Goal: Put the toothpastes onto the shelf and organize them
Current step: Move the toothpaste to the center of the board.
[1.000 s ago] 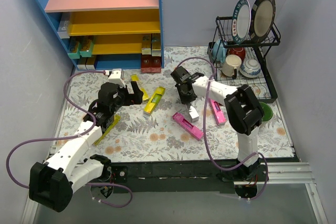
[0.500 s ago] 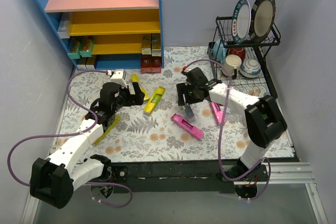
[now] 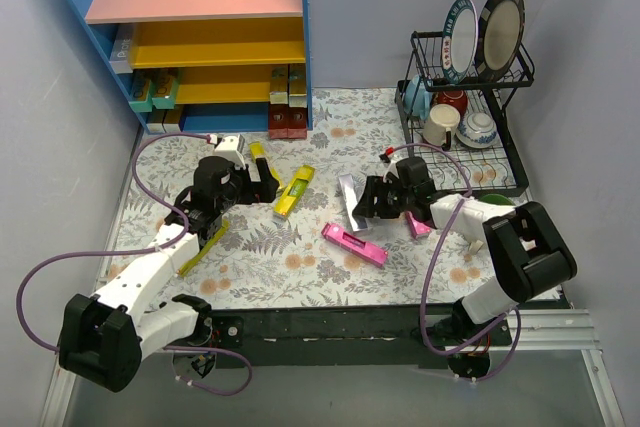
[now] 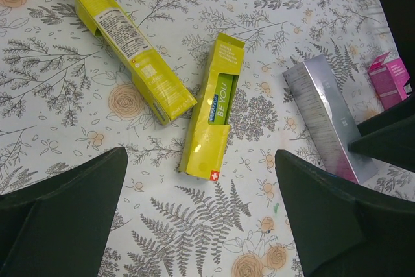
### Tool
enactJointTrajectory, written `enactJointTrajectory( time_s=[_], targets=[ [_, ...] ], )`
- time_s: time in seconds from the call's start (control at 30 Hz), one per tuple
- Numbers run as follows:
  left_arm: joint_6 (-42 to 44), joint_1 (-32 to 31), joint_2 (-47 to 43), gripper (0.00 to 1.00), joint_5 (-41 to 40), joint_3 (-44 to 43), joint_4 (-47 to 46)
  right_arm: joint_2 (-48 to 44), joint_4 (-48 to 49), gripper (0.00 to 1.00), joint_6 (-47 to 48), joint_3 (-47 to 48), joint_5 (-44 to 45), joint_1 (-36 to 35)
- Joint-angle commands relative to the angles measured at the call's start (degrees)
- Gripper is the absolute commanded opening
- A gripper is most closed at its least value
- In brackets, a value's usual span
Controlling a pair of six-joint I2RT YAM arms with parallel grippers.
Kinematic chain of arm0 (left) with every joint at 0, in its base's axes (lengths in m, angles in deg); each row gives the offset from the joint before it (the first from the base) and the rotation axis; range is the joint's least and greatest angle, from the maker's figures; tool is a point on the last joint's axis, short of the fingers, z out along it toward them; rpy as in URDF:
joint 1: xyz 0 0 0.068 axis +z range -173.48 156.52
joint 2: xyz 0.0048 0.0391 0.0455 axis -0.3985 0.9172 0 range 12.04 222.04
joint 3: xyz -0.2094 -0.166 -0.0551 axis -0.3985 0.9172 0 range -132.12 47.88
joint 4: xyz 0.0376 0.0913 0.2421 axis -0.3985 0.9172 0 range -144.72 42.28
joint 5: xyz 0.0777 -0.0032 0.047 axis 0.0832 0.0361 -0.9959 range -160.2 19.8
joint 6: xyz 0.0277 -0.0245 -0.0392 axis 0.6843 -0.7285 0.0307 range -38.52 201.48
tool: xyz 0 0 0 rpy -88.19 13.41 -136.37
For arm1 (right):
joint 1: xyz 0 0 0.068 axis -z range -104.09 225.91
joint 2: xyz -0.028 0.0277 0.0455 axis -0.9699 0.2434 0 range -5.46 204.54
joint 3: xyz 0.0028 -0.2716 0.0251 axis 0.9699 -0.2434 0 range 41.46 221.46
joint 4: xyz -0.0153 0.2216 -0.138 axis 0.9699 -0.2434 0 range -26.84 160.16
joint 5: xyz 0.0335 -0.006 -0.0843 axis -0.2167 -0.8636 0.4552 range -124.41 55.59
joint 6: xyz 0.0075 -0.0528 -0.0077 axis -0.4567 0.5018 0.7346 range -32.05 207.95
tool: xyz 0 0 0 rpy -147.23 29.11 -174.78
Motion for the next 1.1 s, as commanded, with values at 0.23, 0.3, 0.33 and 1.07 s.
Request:
enactJointTrajectory(
  time_s=[0.23, 0.3, 0.33, 1.07],
  targets=[
    [0.1, -0.2, 0.0, 0.98, 1.1, -0.1, -0.3, 3.4, 1.1, 0.61, 4.3, 0.0, 4.0, -3.8],
    [0.1, -0.2, 0.0, 0.98, 1.1, -0.1, -0.3, 3.9, -1.3, 0.61, 4.8, 1.3, 7.5, -5.7],
    [0.2, -0.2, 0.0, 0.98, 1.2, -0.1, -0.3, 4.1, -2.1, 0.61, 5.0, 2.8, 8.8, -6.2],
    [2.5, -5.3, 2.4, 0.98, 3.1, -0.7, -2.3, -0.5, -16.1, 0.65, 4.4, 17.4, 21.3, -13.3]
  ],
)
